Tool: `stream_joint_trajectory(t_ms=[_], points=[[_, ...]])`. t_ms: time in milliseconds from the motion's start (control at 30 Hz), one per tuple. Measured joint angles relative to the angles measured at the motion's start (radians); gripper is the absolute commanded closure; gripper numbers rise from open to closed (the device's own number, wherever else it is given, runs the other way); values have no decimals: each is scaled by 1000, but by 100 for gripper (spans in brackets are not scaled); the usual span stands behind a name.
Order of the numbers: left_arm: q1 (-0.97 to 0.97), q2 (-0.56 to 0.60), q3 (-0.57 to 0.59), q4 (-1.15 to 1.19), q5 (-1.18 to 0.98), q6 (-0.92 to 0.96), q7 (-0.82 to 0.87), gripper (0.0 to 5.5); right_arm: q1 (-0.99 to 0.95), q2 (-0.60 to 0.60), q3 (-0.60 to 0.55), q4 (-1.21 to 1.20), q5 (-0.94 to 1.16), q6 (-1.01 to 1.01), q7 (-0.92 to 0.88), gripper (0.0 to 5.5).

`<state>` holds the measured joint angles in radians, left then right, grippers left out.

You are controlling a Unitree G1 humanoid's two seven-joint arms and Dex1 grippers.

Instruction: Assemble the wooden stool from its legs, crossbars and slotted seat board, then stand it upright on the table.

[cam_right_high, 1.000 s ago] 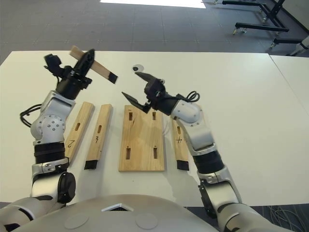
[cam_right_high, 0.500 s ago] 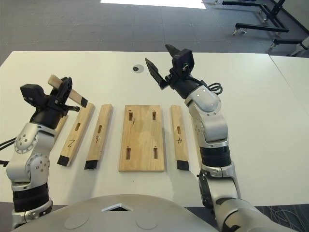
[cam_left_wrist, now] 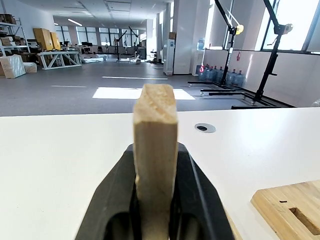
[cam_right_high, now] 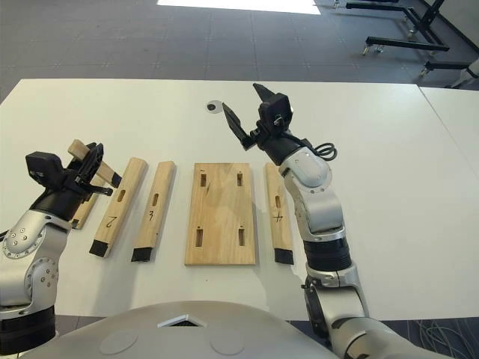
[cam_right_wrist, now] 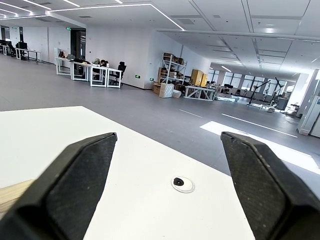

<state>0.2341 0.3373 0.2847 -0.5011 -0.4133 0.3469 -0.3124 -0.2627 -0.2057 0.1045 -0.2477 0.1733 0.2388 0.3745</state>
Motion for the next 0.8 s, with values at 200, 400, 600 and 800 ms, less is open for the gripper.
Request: stream_joint_trajectory(t_ms=[200, 400, 600, 800], points=[[42, -40, -35, 2, 17, -4, 12, 511, 4, -1, 2, 0, -16, 0, -10, 166], [46, -52, -32, 43, 38, -27, 33, 511, 4, -8, 2, 0, -16, 0, -8, 166], [45, -51, -22, 59, 44, -41, 32, 511, 4, -6, 2, 0, -16, 0, -11, 166], [30, -49, -43, 74, 69, -51, 32, 511, 4, -6, -5, 1, -16, 0, -12, 166]])
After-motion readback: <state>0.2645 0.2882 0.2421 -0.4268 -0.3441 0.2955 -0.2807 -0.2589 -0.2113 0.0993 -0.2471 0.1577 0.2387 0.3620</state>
